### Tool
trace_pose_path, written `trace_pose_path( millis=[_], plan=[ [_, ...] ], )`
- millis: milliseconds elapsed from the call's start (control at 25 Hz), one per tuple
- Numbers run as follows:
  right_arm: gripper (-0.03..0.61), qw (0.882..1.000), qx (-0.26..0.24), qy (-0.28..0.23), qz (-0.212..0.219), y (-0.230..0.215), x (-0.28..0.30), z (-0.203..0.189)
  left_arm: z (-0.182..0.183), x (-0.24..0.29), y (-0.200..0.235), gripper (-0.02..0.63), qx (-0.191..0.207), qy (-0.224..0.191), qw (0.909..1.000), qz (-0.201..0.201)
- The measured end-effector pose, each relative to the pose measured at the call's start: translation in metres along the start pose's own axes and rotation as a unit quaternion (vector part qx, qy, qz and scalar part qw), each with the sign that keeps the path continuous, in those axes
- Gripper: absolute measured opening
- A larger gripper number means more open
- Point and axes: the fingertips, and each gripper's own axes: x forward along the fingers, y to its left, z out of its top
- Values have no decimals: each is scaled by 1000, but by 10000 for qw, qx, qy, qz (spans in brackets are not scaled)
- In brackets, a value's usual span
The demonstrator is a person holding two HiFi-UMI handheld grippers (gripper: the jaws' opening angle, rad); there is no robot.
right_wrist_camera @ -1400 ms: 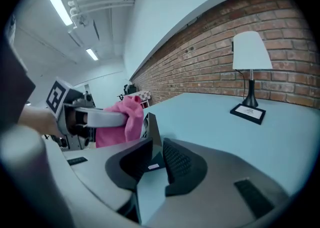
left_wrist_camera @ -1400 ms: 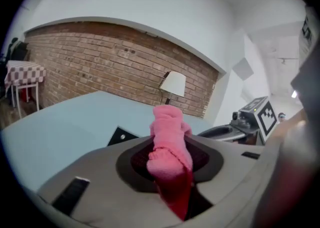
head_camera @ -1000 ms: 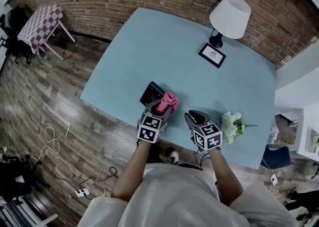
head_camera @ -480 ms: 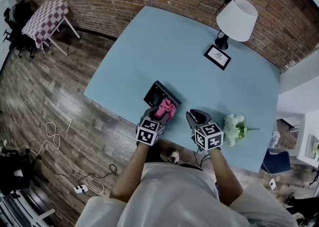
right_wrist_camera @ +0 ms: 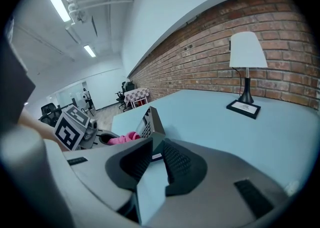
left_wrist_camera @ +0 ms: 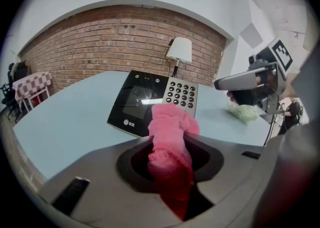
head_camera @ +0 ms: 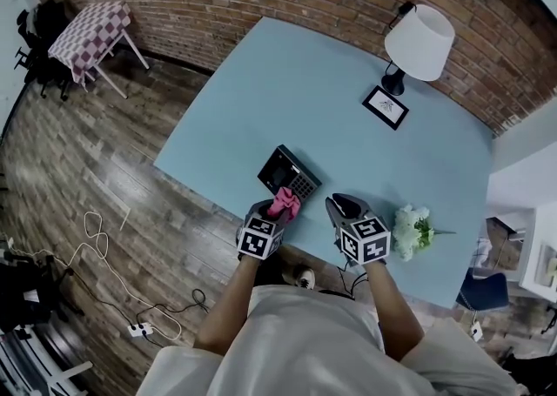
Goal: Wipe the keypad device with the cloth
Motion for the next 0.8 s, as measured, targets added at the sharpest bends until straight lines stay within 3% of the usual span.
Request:
trace_pose_path(
  millis=[120,200,440,640,800],
  plan=[
    [87,10000,-57,-22,-17,3,-7,3,-19,-4,2,156,126,369,9991,153],
    [87,9999,-122,18,-55,4,-14,3,-23,-12,0,156,90,294,9993,220],
    [87,9996,-227,-112,104,14,-41,21,7,-67,2,155,-335,-651,9953,639],
    [87,9980,-313,-500,246,39,-77,56,56,-141,-14,155,-29,-1668,9804,1044],
    [60,9862,-664,-1295,787,84,-113,90,85,-197,-32,156,265,-2214,9665,1273]
  ],
)
